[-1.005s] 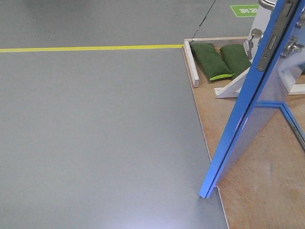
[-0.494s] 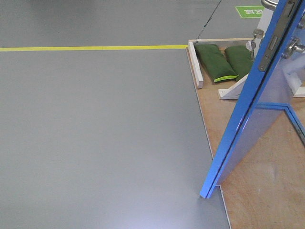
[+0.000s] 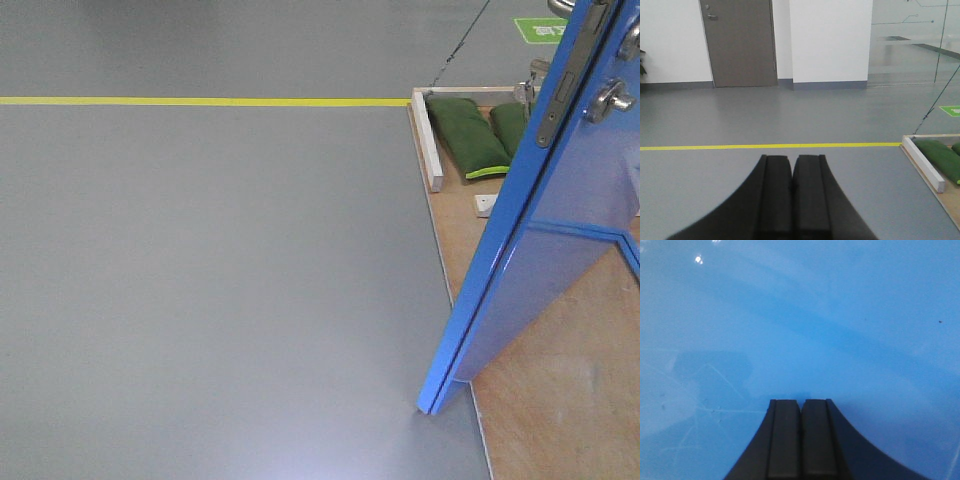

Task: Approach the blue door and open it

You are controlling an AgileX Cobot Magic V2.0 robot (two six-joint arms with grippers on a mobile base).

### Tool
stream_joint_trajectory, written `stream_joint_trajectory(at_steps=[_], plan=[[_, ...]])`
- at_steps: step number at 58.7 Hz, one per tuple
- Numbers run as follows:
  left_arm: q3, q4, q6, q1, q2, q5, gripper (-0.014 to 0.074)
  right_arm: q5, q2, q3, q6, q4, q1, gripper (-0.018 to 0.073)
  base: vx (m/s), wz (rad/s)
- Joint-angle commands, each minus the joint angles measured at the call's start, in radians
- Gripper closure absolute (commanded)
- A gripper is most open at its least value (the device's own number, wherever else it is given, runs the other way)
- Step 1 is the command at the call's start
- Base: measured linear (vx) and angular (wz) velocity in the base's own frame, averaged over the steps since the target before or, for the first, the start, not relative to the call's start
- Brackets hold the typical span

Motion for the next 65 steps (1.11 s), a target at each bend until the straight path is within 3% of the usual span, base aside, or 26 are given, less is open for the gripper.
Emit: stream_joint_trajectory(at_steps=[1, 65], plan=[[-0.020, -0.002, -0.007, 0.001, -0.014, -0.084, 0.0524, -0.034, -0.042, -0.026, -0.013, 0.064, 0.014, 0.0561, 0.06, 0.09], [-0.020, -0.002, -0.007, 0.001, -0.014, -0.084, 0.0524, -0.037, -0.042, -0.026, -0.013, 0.064, 0.014, 0.0561, 0.11, 0.09]])
